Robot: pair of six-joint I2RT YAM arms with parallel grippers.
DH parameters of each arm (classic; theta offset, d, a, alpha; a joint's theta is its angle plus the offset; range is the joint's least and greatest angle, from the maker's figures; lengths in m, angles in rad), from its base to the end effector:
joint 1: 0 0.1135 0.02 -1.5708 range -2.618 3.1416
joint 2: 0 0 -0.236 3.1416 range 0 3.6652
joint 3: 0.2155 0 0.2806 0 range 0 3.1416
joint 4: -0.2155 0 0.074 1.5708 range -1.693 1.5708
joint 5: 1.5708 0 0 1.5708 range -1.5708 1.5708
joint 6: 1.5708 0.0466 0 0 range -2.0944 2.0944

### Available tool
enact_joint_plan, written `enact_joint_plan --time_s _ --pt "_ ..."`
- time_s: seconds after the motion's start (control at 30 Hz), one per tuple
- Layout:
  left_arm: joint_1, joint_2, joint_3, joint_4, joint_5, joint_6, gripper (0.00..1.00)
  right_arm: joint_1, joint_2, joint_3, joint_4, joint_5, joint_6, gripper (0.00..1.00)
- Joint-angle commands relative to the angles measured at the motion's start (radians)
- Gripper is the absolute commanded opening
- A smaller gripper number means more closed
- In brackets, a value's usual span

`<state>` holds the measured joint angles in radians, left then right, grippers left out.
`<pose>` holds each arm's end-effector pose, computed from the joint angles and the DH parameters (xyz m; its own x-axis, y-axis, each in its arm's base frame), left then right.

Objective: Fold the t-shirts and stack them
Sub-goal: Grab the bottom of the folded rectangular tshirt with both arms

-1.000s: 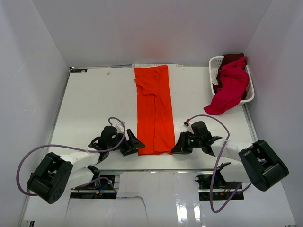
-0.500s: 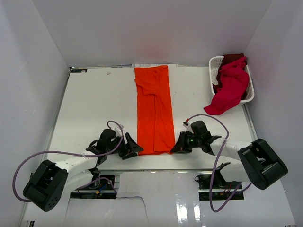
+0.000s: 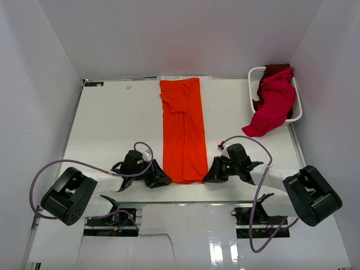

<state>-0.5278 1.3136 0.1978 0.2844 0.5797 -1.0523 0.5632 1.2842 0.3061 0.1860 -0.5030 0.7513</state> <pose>0.1690 -0.1280 0.0384 -0.9593 -0.2819 0.0176 -0.1876 0.5893 -0.7859 0.1883 0.1454 0.0643 -0.9546 0.1046 -0.2791 -0.1402 0.6687 0.7302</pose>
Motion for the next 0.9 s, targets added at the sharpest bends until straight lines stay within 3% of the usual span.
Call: enact_joint_plan --time_s 0.0,0.37,0.63,0.7,0.87 --pt "-0.008 0.061 -0.1 -0.292 -0.23 0.084 0.46 0.003 -0.028 -0.005 0.026 -0.008 -0.007 0.09" --pt "-0.008 0.032 -0.098 -0.292 -0.216 0.09 0.29 0.003 -0.069 0.033 -0.057 0.012 -0.044 0.1" --pt "-0.008 0.023 -0.057 -0.304 -0.184 0.118 0.1 0.003 -0.089 0.083 -0.134 0.001 -0.082 0.1" --pt "-0.008 0.009 -0.029 -0.327 -0.175 0.127 0.0 0.003 -0.094 0.109 -0.169 -0.002 -0.093 0.1" --pt "-0.008 -0.025 0.046 -0.427 -0.178 0.162 0.0 0.004 -0.1 0.163 -0.241 -0.015 -0.128 0.1"
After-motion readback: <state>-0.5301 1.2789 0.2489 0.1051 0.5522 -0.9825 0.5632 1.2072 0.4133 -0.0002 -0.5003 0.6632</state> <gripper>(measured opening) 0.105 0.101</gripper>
